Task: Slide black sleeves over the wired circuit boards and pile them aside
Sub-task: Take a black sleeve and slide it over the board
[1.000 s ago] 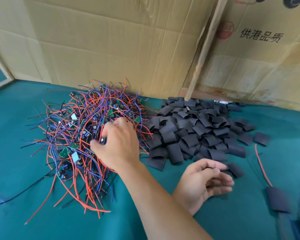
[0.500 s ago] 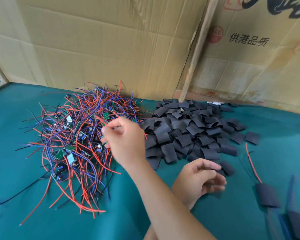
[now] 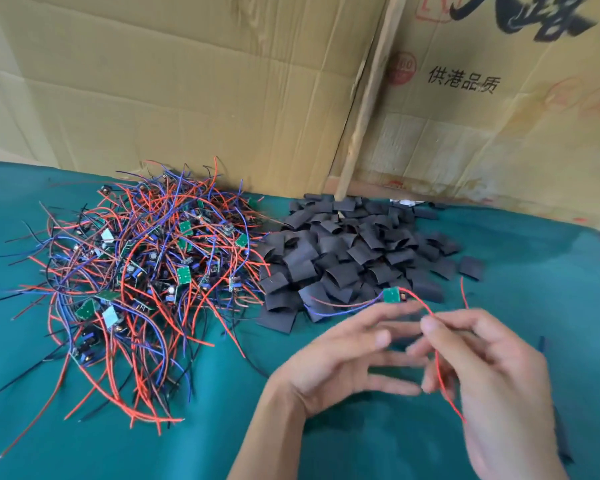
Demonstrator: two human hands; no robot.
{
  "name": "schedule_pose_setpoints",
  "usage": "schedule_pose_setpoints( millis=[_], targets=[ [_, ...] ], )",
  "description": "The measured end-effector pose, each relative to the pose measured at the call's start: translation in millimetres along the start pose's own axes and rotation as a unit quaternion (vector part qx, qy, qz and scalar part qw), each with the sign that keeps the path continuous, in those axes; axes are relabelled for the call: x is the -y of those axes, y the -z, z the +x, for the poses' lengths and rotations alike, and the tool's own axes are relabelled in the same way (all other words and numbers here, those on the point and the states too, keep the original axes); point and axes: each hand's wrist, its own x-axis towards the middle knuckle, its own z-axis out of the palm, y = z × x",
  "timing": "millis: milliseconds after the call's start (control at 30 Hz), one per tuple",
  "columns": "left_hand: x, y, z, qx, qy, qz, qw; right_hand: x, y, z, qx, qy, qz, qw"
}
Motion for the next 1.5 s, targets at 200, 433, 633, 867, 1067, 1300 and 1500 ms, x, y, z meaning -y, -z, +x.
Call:
schedule_pose_setpoints(
  millis=[200,433,633,867,1067,1300,1500],
  targets=[
    [-4,2,-2,-0.035,-0.039,-0.075,0.996,-19,7,-32,0.168,-0.038,-0.220,0.960],
    [-3,6,2,-0.085,-0.089,-0.083,0.989,-5,15,9,0.208,-0.020,-0.268,0.940],
    [-1,6,4,-0.146,-0.090,-0.034,0.985,-43,31,53,0.032,-0.003,-0.518,0.855],
    [1,7,4,-0.161,-0.098,0.032,0.982,-75,29,50,-0.036,0.046,-0.415,0.908],
    [1,4,2,-0.114,-0.098,0.049,0.987,-70,18,67,0.014,0.012,-0.426,0.904],
    [2,6,12,-0.132,-0.094,0.011,0.987,-50,24,78,-0.098,0.018,-0.332,0.938],
    [10,6,20,-0.189,-0.115,0.049,0.974,-33,-15,64,-0.048,0.092,-0.180,0.978]
  ],
)
